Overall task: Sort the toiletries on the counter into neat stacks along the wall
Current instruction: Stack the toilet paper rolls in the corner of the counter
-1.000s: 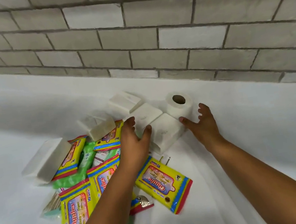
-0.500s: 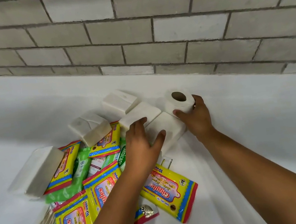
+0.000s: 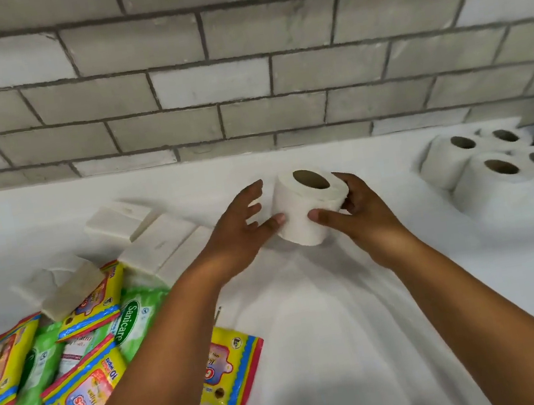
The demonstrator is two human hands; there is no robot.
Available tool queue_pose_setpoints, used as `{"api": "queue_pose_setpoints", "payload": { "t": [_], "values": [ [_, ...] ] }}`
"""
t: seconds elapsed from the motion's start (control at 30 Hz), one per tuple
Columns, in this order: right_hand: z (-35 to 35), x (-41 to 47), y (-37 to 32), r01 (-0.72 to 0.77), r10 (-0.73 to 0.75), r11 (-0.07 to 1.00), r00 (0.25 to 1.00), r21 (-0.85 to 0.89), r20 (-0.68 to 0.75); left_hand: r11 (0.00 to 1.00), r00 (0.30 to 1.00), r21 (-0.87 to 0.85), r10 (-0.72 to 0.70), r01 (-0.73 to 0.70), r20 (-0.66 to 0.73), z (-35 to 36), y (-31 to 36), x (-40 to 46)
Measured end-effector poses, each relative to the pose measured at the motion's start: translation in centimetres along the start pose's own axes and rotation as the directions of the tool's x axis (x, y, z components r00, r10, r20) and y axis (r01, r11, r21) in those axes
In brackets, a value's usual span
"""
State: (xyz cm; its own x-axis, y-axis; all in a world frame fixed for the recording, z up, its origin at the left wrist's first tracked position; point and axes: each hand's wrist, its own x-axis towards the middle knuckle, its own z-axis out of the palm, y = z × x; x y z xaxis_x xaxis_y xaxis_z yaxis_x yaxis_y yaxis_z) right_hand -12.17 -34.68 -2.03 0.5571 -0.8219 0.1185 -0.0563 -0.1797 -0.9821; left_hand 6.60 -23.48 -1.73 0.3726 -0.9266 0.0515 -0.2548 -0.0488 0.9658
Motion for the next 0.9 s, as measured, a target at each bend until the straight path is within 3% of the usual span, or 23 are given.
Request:
{"api": "queue_pose_setpoints", "payload": {
  "t": [0.1,0.17,0.6,0.9],
  "values": [
    [-4.3,-1.1,-0.2,-0.016,0.014,0.998,0.999,0.060,0.030,0.998,0.981,-0.037,0.050,-0.044,0.186,3.4,1.9,1.5],
    [-7.4,-1.7,0.0,-0.010,0.007,0.996,0.999,0.086,0.033,0.997,0.968,-0.056,0.072,-0.060,0.239,6.3,3.0,2.3],
    [-29.1,-1.3,2.2,-0.019,0.023,0.991,0.999,0.135,-0.033,0.986,0.946,-0.128,0.144,-0.111,0.289,26.5,9.3,10.1],
    [-38.0,4.7,2.6,0.111,-0.094,0.988,0.984,0.106,-0.152,0.975,0.966,-0.148,0.192,-0.167,0.175,35.2,12.1,17.0]
  ]
}}
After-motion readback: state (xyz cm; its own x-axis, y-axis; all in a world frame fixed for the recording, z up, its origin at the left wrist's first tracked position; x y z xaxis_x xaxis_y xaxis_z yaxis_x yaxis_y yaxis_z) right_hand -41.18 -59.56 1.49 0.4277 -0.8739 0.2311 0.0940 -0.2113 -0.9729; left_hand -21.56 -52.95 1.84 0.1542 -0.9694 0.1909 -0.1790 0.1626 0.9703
